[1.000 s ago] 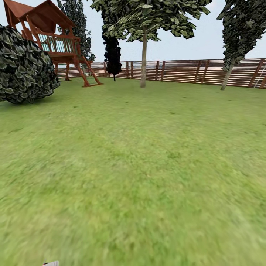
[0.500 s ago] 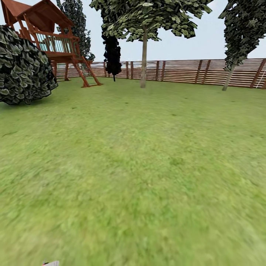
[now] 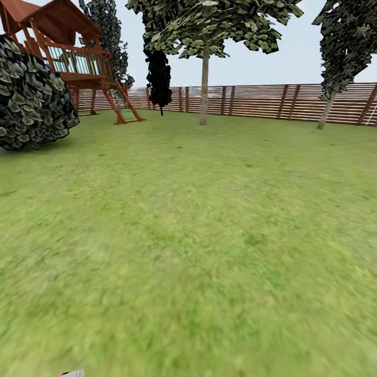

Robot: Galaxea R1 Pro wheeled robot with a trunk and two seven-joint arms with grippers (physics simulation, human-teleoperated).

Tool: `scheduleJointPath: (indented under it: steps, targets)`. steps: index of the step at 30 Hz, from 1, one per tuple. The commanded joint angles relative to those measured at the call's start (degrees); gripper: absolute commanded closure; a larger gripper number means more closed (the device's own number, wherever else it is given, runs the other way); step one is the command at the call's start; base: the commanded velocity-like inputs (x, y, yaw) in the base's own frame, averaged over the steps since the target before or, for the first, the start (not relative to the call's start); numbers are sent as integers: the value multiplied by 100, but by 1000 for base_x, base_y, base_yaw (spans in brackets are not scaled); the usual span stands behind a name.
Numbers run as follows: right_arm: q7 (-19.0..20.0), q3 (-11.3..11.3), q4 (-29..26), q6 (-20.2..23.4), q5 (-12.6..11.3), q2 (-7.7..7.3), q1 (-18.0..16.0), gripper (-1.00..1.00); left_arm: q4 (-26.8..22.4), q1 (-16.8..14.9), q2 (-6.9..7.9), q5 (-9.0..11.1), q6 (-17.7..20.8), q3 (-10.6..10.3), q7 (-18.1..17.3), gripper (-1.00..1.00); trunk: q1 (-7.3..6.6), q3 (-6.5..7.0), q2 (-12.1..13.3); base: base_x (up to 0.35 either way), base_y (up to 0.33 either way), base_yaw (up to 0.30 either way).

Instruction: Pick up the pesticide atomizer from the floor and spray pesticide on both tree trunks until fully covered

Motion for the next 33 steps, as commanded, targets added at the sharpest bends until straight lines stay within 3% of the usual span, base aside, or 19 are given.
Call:
scheduleJointPath:
  steps: [1,33]
  targets:
    - [0,0,0,0,0,-1,0,-100,-1,0,0,2,0,1,0,100,0,0,0,341,0,0]
    - [0,0,0,0,0,1,0,-100,-1,0,0,2,0,3,0,100,0,0,0,341,0,0]
